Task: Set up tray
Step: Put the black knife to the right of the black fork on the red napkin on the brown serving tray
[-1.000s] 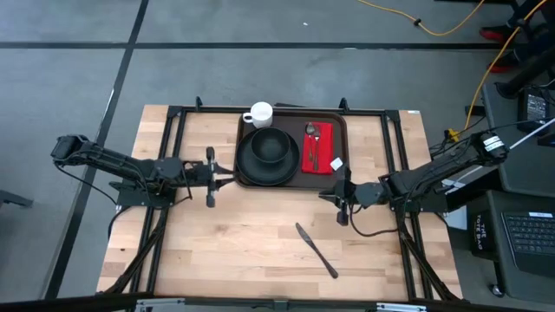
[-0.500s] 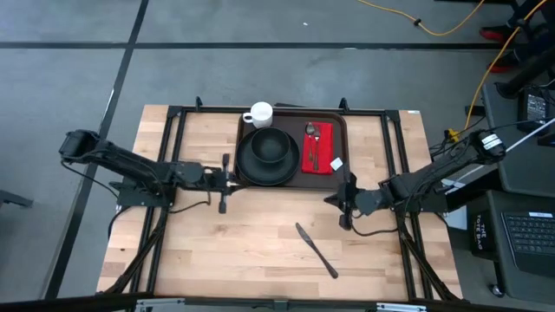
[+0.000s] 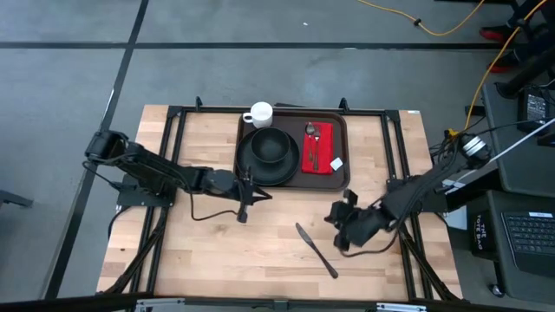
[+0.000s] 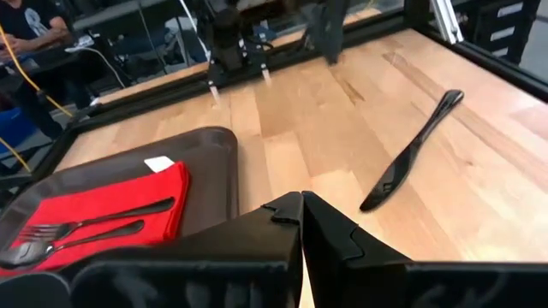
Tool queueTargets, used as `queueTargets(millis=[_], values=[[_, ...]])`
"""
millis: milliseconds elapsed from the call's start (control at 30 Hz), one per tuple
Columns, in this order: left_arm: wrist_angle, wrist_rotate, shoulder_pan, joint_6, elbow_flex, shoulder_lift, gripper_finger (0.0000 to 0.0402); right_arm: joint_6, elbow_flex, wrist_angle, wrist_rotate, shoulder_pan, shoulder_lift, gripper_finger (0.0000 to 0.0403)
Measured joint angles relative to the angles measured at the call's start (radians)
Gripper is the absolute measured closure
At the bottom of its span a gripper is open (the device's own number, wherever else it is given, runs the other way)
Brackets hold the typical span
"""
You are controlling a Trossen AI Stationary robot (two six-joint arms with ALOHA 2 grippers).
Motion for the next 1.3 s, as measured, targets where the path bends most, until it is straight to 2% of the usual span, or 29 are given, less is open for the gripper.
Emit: queueTargets(millis=[100,200,433,700,1000,1300], values=[[0.003,0.000,0.000,0.001,0.013,0.008,0.0399,0.061,0.119,-0.135,-0.036,0.035,0.085,0.0400],[0.008,0.006,0.000,-0.008,0.013,0.006,0.0399,0.127,0.217,-0.191,-0.084,0.072,0.154,0.0400],[0.090,0.177,0.000,0.015,0.014,0.004,0.0399,0.282,0.374,-0.267,-0.096,0.171,0.288,0.0401],[0.016,0.179,-0.021,-0.038,0.071,0.018,0.0400,0.493,0.522,-0.474,-0.129,0.239,0.397,0.0401],[-0.138,0.148,-0.058,-0.036,0.218,0.133,0.0399,0.540,0.549,-0.493,-0.170,0.272,0.413,0.0401],[-0.218,0.142,-0.084,-0.102,0.298,0.235,0.0398,0.709,0.543,-0.452,-0.183,0.342,0.481,0.0401]])
